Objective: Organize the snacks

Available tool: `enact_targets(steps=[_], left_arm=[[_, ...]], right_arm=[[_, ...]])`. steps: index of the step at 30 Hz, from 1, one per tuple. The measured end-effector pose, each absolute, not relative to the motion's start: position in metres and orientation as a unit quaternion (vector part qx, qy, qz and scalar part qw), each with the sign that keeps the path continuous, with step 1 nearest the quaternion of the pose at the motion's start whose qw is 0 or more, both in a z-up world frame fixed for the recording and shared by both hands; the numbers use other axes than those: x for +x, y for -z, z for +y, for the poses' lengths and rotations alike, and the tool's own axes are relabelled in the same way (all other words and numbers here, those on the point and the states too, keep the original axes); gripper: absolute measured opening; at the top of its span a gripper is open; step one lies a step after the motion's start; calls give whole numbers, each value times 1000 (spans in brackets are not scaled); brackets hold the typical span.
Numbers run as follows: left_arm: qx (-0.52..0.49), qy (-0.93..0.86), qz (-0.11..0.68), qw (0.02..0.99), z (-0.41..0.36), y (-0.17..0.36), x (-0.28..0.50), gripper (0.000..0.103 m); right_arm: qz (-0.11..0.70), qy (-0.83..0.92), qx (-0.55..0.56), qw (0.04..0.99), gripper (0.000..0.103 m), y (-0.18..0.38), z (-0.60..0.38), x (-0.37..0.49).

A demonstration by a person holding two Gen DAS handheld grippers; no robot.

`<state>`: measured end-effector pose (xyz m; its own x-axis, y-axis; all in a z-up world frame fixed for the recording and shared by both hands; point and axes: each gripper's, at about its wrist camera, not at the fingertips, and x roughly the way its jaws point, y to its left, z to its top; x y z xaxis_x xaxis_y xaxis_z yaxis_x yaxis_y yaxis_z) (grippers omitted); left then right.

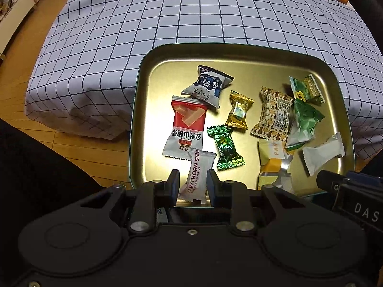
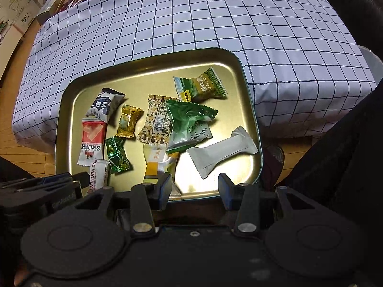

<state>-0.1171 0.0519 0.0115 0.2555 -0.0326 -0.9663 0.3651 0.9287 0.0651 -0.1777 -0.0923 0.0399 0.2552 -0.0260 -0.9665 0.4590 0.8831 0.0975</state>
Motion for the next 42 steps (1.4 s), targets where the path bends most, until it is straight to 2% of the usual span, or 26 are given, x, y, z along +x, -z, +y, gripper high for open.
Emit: enact_targets(steps=[42], left_arm=[[141,138,595,780,51,-12,-120,35]], right_arm=[[593,157,189,767,45,-37,-91,-179]])
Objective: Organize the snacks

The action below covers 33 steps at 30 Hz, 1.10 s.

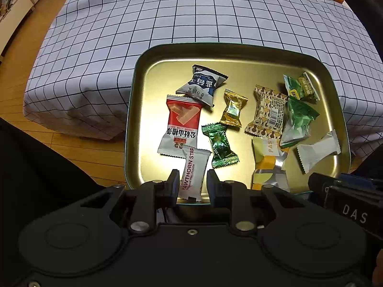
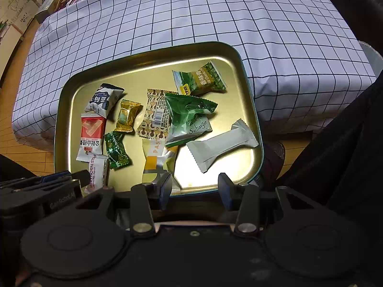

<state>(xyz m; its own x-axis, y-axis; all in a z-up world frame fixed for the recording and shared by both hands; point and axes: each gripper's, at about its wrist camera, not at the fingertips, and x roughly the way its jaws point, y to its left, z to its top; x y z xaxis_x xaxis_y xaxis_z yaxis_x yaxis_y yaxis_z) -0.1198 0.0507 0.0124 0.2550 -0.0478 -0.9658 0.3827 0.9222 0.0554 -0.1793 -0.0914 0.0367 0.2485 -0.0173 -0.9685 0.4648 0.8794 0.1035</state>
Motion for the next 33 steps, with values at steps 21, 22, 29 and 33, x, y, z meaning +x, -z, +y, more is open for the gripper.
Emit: enact_targets(steps=[21,22,29,33], left_arm=[[140,140,597,777,50,-11,-120,35],[140,140,598,777,50,-11,-120,35],[141,140,599,776,48,-11,-120,35],[141,140,599,775,47,-11,-120,35]], right_arm=[[597,161,190,763,45,-34,-92,-178],[597,161,191,763,45,-34,-92,-178],[599,162,191,761,45,-34,-93,-177],[600,162,192,760,45,-34,-93,-176]])
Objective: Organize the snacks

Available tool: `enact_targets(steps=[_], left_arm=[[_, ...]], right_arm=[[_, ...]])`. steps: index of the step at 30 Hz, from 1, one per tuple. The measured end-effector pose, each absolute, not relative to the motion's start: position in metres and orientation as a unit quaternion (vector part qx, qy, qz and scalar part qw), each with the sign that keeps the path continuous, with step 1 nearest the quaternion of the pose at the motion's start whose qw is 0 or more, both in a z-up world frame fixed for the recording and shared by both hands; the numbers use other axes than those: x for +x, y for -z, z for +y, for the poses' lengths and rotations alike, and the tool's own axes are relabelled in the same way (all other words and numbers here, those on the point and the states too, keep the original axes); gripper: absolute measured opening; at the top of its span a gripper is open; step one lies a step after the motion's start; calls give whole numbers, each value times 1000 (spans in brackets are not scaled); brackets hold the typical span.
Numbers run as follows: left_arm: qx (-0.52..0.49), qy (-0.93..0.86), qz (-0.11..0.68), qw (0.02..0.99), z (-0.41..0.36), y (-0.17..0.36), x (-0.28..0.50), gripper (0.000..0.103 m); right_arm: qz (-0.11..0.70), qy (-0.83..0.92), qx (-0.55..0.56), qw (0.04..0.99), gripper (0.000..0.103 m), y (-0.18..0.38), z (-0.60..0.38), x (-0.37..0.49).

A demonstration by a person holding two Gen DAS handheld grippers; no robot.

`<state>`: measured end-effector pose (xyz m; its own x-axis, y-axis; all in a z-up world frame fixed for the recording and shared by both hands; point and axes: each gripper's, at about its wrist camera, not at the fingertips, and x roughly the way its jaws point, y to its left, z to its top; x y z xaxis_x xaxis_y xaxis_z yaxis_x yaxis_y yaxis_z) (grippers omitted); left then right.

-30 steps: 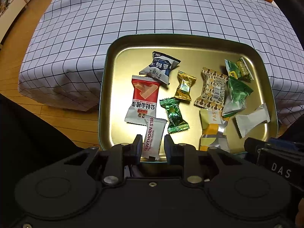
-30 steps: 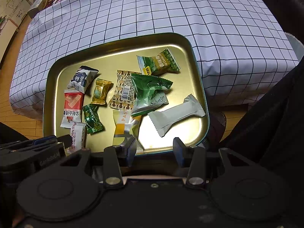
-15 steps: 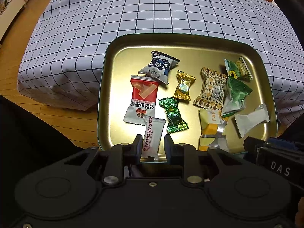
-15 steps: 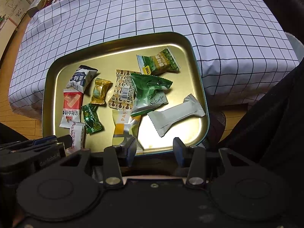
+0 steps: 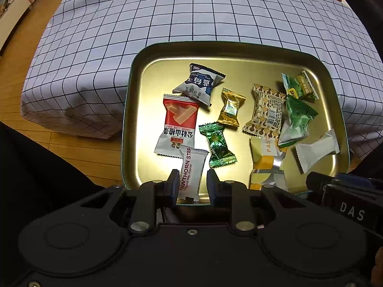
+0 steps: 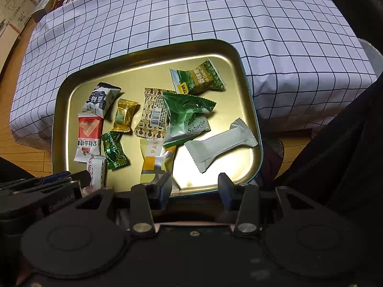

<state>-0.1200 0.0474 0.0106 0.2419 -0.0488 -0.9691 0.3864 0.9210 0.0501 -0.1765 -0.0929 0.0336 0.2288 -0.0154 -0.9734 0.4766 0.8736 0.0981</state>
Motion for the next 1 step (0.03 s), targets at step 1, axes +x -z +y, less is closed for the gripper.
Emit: enact_targets(steps=[1], left_arm=[[141,140,599,775,47,-11,-120,35]], right_arm=[[600,162,192,760,45,-34,-93,-177]])
